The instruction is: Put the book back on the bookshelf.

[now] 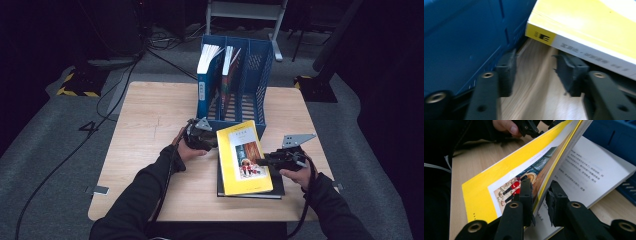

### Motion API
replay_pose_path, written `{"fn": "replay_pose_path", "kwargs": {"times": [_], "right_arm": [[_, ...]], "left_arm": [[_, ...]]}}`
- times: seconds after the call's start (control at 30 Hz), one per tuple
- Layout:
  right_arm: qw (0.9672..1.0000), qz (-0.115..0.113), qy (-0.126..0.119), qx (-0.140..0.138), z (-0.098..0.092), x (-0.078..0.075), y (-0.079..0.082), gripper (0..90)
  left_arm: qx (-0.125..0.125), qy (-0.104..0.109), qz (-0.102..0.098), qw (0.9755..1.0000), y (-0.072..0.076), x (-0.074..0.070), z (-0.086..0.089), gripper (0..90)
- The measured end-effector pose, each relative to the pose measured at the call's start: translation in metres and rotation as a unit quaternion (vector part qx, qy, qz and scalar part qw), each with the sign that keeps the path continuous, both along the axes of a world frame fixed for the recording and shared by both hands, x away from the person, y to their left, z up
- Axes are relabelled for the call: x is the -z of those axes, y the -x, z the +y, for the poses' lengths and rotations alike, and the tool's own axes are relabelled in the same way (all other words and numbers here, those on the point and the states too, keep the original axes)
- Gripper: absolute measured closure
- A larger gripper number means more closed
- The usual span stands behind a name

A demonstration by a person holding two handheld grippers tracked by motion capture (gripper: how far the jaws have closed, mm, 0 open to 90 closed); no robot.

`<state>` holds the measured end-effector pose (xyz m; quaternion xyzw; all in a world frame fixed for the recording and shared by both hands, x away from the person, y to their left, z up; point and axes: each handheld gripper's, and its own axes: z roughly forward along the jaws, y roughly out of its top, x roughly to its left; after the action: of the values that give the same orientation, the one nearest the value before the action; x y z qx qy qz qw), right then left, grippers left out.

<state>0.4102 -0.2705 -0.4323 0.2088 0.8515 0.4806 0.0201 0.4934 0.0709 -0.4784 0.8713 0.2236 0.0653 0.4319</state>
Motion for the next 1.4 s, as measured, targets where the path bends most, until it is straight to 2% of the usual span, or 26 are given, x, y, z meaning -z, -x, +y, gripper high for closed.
{"fn": "replay_pose_path", "kwargs": {"times": [0.07,0.1,0.13,0.17,0.2,0.23,0.3,0.37,0.4,0.43,0.53,0.6,0.63,0.67,0.73,0.83,0.93,1.0,1.07,1.17,1.33,1.4], "right_arm": [[0.9999,-0.006,-0.006,-0.008,-0.002,-0.003,0.001,74.7],[0.9997,-0.014,-0.01,-0.015,-0.003,-0.005,0.002,73.3],[0.9995,-0.016,-0.009,-0.027,-0.003,-0.008,0.003,69.5],[0.9993,-0.017,-0.013,-0.03,-0.003,-0.009,0.003,67.6],[0.9992,-0.015,-0.018,-0.032,-0.002,-0.01,0.002,65.7],[0.9992,-0.015,-0.018,-0.032,-0.002,-0.01,0.002,65.7],[0.9995,-0.013,-0.011,-0.027,0.003,-0.01,-0.001,59.9],[0.9996,-0.013,-0.007,-0.026,0.009,-0.01,-0.004,59.7],[0.9996,-0.01,-0.013,-0.024,0.009,-0.01,-0.005,60.0],[0.9996,-0.005,-0.019,-0.02,0.011,-0.011,-0.007,61.2],[0.9997,-0.01,-0.016,-0.012,0.013,-0.014,-0.009,65.6],[0.9993,-0.026,-0.026,-0.006,0.012,-0.019,-0.008,72.2],[0.9993,-0.026,-0.026,-0.006,0.012,-0.019,-0.008,72.2],[0.9989,-0.034,-0.031,0.002,0.011,-0.021,-0.007,74.9],[0.9977,-0.048,-0.047,0.012,0.007,-0.026,-0.006,79.4],[0.9954,-0.075,-0.054,0.025,0.006,-0.032,-0.003,82.3],[0.9922,-0.103,-0.061,0.033,0.004,-0.036,0.002,83.8],[0.9899,-0.123,-0.062,0.034,0.003,-0.037,0.008,83.9],[0.9882,-0.135,-0.066,0.03,0.001,-0.036,0.012,84.0],[0.9868,-0.143,-0.07,0.028,-0.001,-0.035,0.017,84.1],[0.9814,-0.175,-0.077,0.014,-0.006,-0.034,0.034,84.6],[0.9804,-0.18,-0.079,0.013,-0.008,-0.033,0.038,84.6]], "left_arm": [[0.007,0.013,-0.007,0.9999,0.003,-0.008,0.001,58.9],[0.013,0.023,-0.007,0.9996,0.004,-0.011,0.002,63.5],[0.019,0.038,-0.015,0.999,0.005,-0.019,0.003,68.0],[0.019,0.038,-0.015,0.999,0.005,-0.019,0.003,69.5],[0.026,0.05,-0.019,0.9982,0.005,-0.026,0.002,71.5],[0.026,0.05,-0.019,0.9982,0.005,-0.026,0.002,72.7],[0.042,0.069,-0.016,0.9966,0.006,-0.032,-0.002,73.4],[0.055,0.062,-0.026,0.9962,0.008,-0.037,-0.007,73.8],[0.068,0.075,-0.021,0.9946,0.008,-0.039,-0.009,74.0],[0.069,0.078,-0.02,0.9944,0.009,-0.04,-0.011,74.1],[0.074,0.069,-0.03,0.9945,0.009,-0.046,-0.015,75.1],[0.078,0.067,-0.044,0.9937,0.011,-0.058,-0.015,75.1],[0.078,0.067,-0.044,0.9937,0.011,-0.058,-0.015,75.3],[0.077,0.066,-0.051,0.9935,0.012,-0.064,-0.014,75.3],[0.08,0.07,-0.061,0.9925,0.016,-0.076,-0.014,76.5],[0.081,0.067,-0.078,0.9914,0.021,-0.089,-0.016,77.8],[0.084,0.077,-0.085,0.9898,0.029,-0.098,-0.017,78.0],[0.089,0.072,-0.098,0.9886,0.034,-0.102,-0.018,78.0],[0.091,0.073,-0.102,0.988,0.039,-0.104,-0.019,77.9],[0.09,0.075,-0.105,0.9875,0.044,-0.106,-0.02,77.3],[0.087,0.085,-0.116,0.9858,0.054,-0.11,-0.021,69.9],[0.081,0.091,-0.117,0.9857,0.058,-0.111,-0.02,65.5]]}}
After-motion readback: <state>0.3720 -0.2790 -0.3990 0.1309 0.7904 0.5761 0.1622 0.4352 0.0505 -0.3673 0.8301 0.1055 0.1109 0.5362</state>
